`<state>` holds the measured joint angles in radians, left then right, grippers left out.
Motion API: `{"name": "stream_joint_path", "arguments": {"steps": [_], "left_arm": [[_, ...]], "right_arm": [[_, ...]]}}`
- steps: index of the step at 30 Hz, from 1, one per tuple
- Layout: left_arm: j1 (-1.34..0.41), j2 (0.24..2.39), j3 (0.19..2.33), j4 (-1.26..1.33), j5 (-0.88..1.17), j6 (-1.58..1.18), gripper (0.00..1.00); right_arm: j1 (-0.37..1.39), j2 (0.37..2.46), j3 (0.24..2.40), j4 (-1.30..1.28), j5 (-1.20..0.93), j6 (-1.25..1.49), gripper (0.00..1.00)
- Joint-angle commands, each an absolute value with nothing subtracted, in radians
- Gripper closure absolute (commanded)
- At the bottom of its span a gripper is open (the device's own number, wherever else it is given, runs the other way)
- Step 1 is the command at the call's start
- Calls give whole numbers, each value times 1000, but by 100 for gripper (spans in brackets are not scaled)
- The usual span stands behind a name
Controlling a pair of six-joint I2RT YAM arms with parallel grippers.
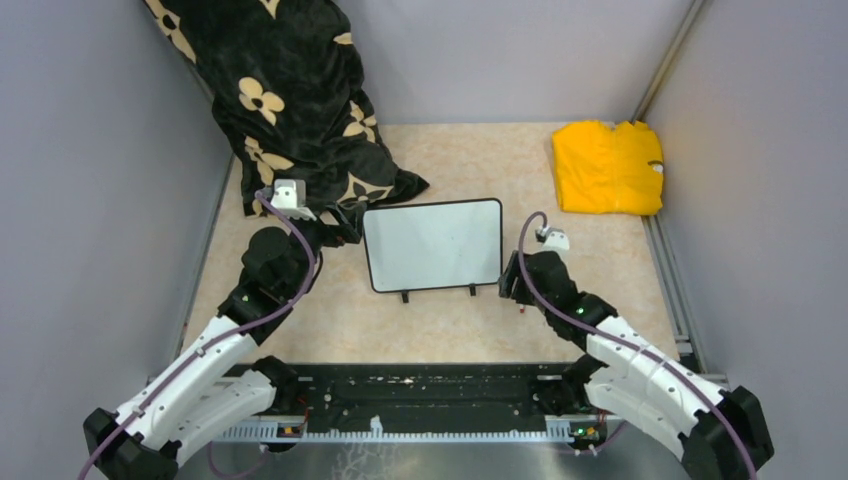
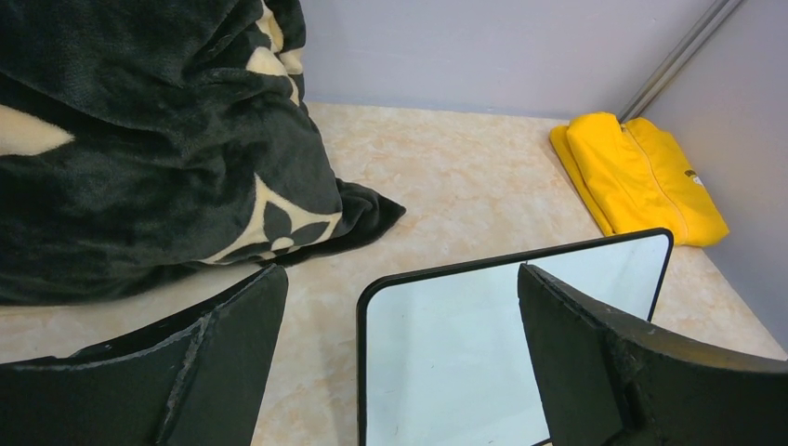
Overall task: Write a sentence on the whiteboard
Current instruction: Adjust the whiteboard stand at the center of the board.
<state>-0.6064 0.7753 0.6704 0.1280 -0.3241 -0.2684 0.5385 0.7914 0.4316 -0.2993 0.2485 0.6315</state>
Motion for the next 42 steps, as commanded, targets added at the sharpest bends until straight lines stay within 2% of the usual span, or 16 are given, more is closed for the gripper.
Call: {"name": "stream_joint_path", "arguments": {"steps": [1, 9, 17, 30, 42], "left_arm": [[-612, 782, 666, 152, -313, -275, 1], [-612, 791, 665, 151, -307, -279, 1], [-612, 793, 664, 150, -314, -279, 1], [-611, 798, 665, 152, -297, -287, 1], [-612, 805, 663, 151, -299, -291, 1]], "right_arm": [[688, 804, 467, -334, 380, 665, 42], [806, 968, 448, -170, 391, 738, 42], [809, 1155, 493, -7, 369, 725, 45], [808, 1278, 532, 64, 343, 701, 48], [813, 1299, 525, 58, 382, 685, 73]]}}
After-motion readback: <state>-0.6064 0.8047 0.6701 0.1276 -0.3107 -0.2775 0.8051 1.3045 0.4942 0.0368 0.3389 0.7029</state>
